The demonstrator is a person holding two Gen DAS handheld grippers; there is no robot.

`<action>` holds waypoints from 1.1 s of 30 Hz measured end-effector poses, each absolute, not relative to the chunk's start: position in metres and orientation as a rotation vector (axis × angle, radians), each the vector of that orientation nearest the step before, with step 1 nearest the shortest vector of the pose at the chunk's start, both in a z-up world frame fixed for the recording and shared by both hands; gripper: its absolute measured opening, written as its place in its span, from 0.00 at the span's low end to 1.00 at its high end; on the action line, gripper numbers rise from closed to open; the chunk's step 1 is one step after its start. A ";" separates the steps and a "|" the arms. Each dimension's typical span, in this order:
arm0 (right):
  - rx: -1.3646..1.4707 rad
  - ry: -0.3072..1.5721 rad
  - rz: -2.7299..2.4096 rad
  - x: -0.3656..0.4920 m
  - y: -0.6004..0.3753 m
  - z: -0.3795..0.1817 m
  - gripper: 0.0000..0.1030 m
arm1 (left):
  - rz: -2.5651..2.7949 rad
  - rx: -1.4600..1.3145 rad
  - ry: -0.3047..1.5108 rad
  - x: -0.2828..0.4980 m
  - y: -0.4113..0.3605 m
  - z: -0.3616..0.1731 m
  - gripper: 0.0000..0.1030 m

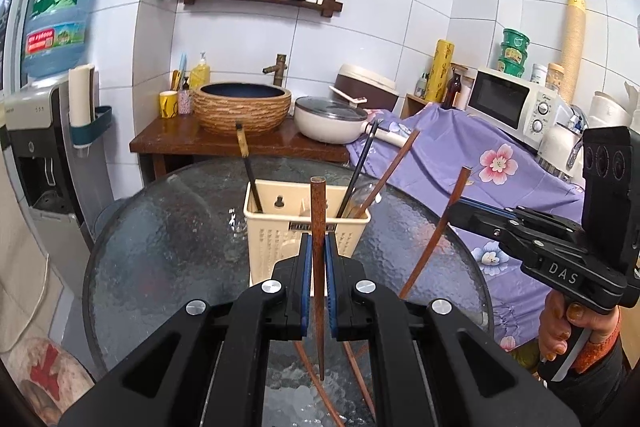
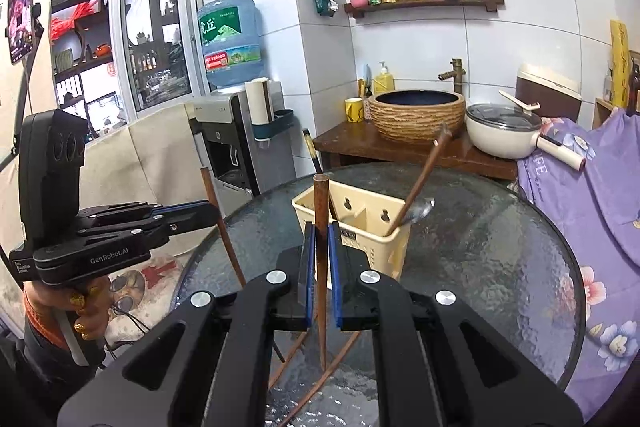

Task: Organize utensils
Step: 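Lift both wooden chopsticks over the cream holder and drop them in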

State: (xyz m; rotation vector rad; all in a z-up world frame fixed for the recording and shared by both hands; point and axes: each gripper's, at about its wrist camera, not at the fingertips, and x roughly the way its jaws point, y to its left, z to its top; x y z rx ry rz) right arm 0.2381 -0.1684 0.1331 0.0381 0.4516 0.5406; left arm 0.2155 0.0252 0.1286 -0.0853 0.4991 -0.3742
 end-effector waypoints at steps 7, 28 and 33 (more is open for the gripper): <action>0.029 0.367 0.550 0.250 -0.163 0.192 0.07 | -0.400 -0.085 0.440 0.236 0.025 0.186 0.06; 0.046 0.373 0.359 0.355 -0.140 0.176 0.07 | -0.182 -0.047 0.461 0.353 -0.003 0.194 0.06; 0.055 0.405 0.350 0.359 -0.141 0.147 0.07 | -0.185 -0.053 0.530 0.363 -0.003 0.155 0.06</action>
